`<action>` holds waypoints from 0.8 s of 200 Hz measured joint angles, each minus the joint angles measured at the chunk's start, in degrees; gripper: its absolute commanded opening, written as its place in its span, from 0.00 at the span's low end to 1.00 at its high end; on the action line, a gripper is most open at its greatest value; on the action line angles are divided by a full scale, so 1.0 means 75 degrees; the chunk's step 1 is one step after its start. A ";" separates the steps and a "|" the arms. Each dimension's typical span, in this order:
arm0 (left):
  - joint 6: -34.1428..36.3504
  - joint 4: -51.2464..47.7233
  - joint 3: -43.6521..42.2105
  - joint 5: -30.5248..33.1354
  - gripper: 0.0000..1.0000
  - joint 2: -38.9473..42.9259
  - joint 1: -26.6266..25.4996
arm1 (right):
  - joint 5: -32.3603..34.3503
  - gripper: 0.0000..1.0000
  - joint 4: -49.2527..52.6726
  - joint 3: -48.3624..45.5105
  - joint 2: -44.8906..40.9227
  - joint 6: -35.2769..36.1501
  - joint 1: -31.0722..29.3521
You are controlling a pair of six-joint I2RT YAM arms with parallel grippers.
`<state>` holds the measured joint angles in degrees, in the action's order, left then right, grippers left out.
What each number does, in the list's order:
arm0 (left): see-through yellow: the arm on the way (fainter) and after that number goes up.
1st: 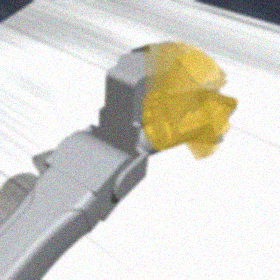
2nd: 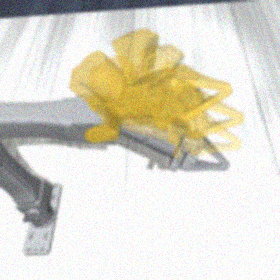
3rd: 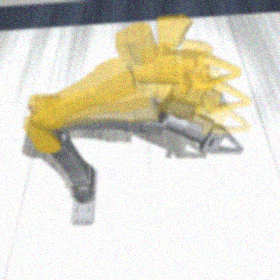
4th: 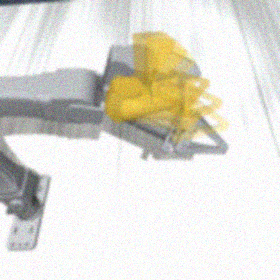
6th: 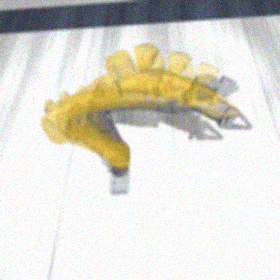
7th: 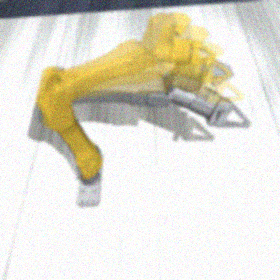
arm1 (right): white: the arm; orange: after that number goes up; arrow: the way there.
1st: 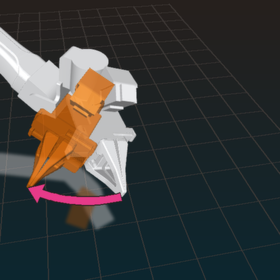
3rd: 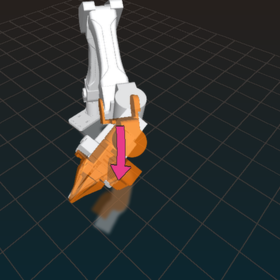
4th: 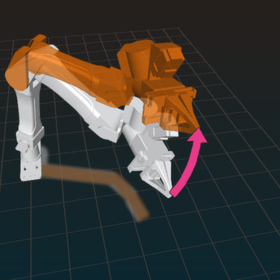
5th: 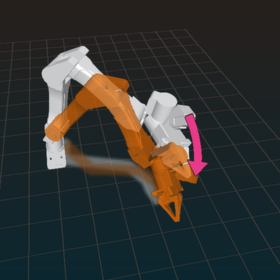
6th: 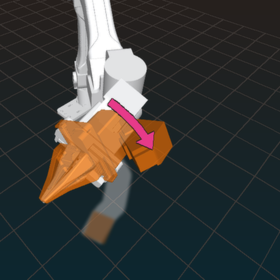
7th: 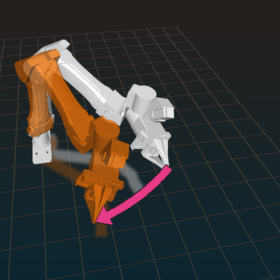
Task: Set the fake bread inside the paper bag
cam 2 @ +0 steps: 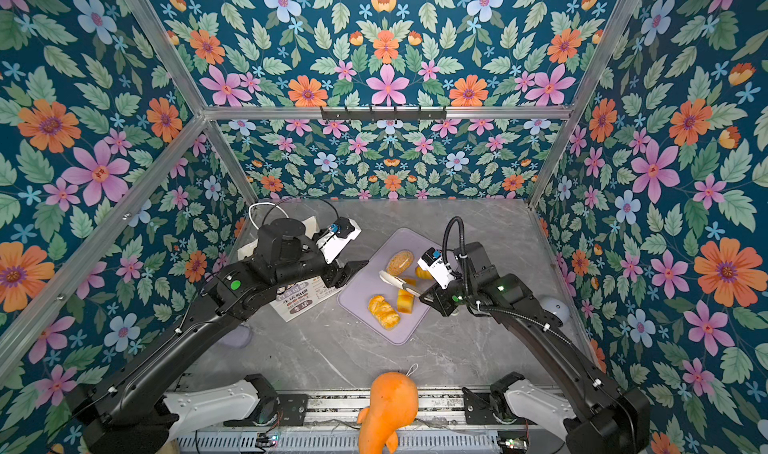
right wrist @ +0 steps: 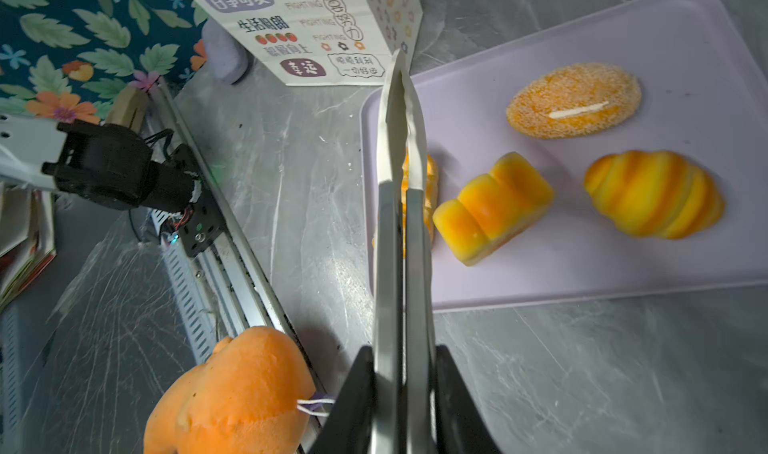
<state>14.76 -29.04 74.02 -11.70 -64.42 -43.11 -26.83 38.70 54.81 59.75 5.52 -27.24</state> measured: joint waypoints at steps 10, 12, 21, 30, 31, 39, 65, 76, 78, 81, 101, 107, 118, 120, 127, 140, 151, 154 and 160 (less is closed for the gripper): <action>-0.0149 0.0111 -0.0108 0.0058 0.73 0.0067 0.0035 | 0.0373 0.22 -0.0044 -0.0119 -0.0233 -0.0303 -0.0073; -0.0157 0.0122 -0.0117 0.0061 0.73 0.0073 0.0035 | 0.0423 0.22 -0.0050 -0.0128 -0.0259 -0.0350 -0.0076; -0.0178 0.0187 -0.0181 0.0114 0.73 0.0119 0.0044 | 0.0775 0.23 -0.0099 -0.0172 -0.0367 -0.0650 -0.0085; -0.0239 0.0277 -0.0230 0.0122 0.73 0.0160 0.0044 | 0.1134 0.24 -0.0122 -0.0189 -0.0399 -0.0927 -0.0085; -0.0245 0.0283 -0.0233 0.0122 0.73 0.0163 0.0044 | 0.1157 0.24 -0.0122 -0.0192 -0.0402 -0.0947 -0.0085; -0.0318 0.0361 -0.0283 0.0125 0.73 0.0195 0.0041 | 0.1396 0.25 -0.0131 -0.0207 -0.0396 -0.1151 -0.0085; -0.0344 0.0527 -0.0440 0.0146 0.73 0.0268 0.0047 | 0.2011 0.28 -0.0105 -0.0207 -0.0233 -0.1405 -0.0102; -0.0353 0.0554 -0.0487 0.0143 0.73 0.0274 0.0050 | 0.2355 0.29 -0.0052 -0.0198 -0.0166 -0.1498 -0.0102; -0.0356 0.0554 -0.0495 0.0146 0.73 0.0274 0.0050 | 0.2439 0.28 -0.0038 -0.0195 -0.0154 -0.1504 -0.0102; -0.0364 0.0557 -0.0504 0.0146 0.72 0.0274 0.0052 | 0.2535 0.29 -0.0020 -0.0192 -0.0134 -0.1504 -0.0102; -0.0370 0.0562 -0.0560 0.0143 0.73 0.0274 0.0055 | 0.2978 0.29 0.0067 -0.0195 -0.0023 -0.1571 -0.0090; -0.0370 0.0565 -0.0568 0.0143 0.73 0.0274 0.0055 | 0.3028 0.29 0.0058 -0.0219 0.0003 -0.1603 -0.0090; -0.0370 0.0597 -0.0580 0.0140 0.73 0.0274 0.0055 | 0.3028 0.29 0.0035 -0.0262 0.0029 -0.1658 -0.0093; -0.0370 0.0606 -0.0583 0.0140 0.73 0.0274 0.0055 | 0.3028 0.29 0.0032 -0.0268 0.0032 -0.1661 -0.0096; -0.0370 0.0644 -0.0589 0.0137 0.73 0.0271 0.0055 | 0.3028 0.29 0.0061 -0.0265 0.0047 -0.1702 -0.0096; -0.0370 0.0673 -0.0592 0.0134 0.72 0.0262 0.0055 | 0.3031 0.29 0.0213 -0.0117 0.0087 -0.1795 -0.0102; -0.0370 0.0679 -0.0609 0.0134 0.72 0.0265 0.0064 | 0.3054 0.29 0.0396 0.0111 0.0122 -0.1964 -0.0114; -0.0367 0.0676 -0.0615 0.0134 0.72 0.0268 0.0064 | 0.3066 0.29 0.0431 0.0169 0.0125 -0.2014 -0.0125; -0.0367 0.0688 -0.0644 0.0134 0.72 0.0277 0.0064 | 0.3139 0.29 0.0507 0.0277 0.0128 -0.2148 -0.0169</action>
<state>12.01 -23.88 69.19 -10.70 -62.35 -42.63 -3.29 42.50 56.88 60.71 -10.59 -28.51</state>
